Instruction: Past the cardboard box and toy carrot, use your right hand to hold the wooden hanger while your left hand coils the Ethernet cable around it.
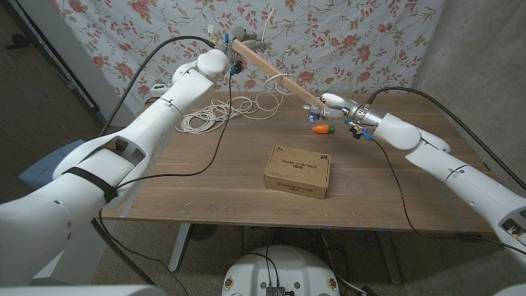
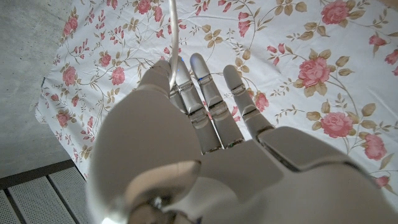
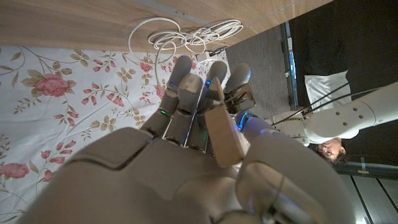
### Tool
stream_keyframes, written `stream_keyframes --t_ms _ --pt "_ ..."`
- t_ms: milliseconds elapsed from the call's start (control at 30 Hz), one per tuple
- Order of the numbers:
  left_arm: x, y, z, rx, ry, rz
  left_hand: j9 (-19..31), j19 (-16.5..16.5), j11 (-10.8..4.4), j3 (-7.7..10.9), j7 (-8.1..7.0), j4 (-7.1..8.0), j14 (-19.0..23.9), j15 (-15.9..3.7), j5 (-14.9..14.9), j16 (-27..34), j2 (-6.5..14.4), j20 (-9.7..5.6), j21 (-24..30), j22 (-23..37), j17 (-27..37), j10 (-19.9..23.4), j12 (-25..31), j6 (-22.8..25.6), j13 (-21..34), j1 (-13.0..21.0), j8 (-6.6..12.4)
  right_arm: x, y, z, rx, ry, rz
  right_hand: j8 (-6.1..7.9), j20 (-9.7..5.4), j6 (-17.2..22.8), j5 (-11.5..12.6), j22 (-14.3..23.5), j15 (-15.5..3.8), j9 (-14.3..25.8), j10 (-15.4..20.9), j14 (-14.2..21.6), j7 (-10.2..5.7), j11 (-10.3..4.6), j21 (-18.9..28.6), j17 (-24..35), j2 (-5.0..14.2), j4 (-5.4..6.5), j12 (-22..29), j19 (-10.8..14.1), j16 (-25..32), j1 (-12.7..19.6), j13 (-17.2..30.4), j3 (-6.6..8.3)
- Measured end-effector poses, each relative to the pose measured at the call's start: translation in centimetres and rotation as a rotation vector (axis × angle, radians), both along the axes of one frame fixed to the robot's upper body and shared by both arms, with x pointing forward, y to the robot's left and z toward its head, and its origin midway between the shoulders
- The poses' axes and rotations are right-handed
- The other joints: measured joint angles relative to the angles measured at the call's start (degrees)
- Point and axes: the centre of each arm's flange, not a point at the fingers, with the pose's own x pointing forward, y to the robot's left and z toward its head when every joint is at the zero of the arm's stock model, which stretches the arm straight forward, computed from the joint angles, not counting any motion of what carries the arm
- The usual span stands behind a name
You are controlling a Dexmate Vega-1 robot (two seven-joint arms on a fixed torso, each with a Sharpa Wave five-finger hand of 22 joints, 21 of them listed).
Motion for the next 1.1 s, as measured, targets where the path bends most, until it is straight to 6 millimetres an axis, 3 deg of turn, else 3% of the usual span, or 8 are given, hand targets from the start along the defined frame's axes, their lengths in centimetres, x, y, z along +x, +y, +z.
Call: stream_keyframes --t_ms 467,767,1100 --pt "-2.0 -1.4 4.1 0.057 -0.078 -0.001 -0.1 0.0 -0.01 -0.01 0.01 0.00 0.1 -0.10 0.0 -0.3 0.1 0.00 0.4 -0.2 0.2 0.0 -0.3 0.0 0.1 0.1 -0.24 2.5 -0.1 -1.6 -0.084 0.014 -0.097 0.29 0.00 0.0 0.0 0.0 -0.10 -0.4 -0.3 -0.5 -0.01 -0.09 -0.2 0.0 0.52 0.10 0.0 0.0 0.0 -0.5 -0.8 0.10" --pt "-3.7 -2.9 6.7 0.083 -0.125 -0.008 -0.1 0.0 -0.01 -0.24 0.20 0.09 0.2 -0.20 0.0 -0.6 0.1 0.00 0.9 -0.3 0.3 0.0 -0.5 0.2 0.2 0.1 -0.49 2.8 0.0 -1.9 -0.117 -0.040 -0.134 0.29 -0.21 -0.2 0.0 0.0 -0.09 -0.5 -0.4 -0.5 -0.22 -0.01 -0.4 0.0 0.52 0.08 0.0 -0.2 0.0 -0.5 -1.2 0.09" --pt "-4.1 -4.9 8.3 0.169 -0.138 0.014 0.0 0.0 -0.01 -0.41 0.05 -0.07 0.3 -0.09 0.0 -0.8 0.1 0.00 0.9 -0.5 0.3 0.0 -0.6 0.6 0.4 0.1 -0.50 2.9 0.8 -2.4 -0.192 -0.092 -0.147 0.29 -0.21 -0.2 0.0 0.0 -0.01 -0.7 -0.5 -0.6 -0.22 -0.09 -0.4 0.0 0.29 0.07 0.0 -0.2 0.0 -0.8 -1.5 0.08"
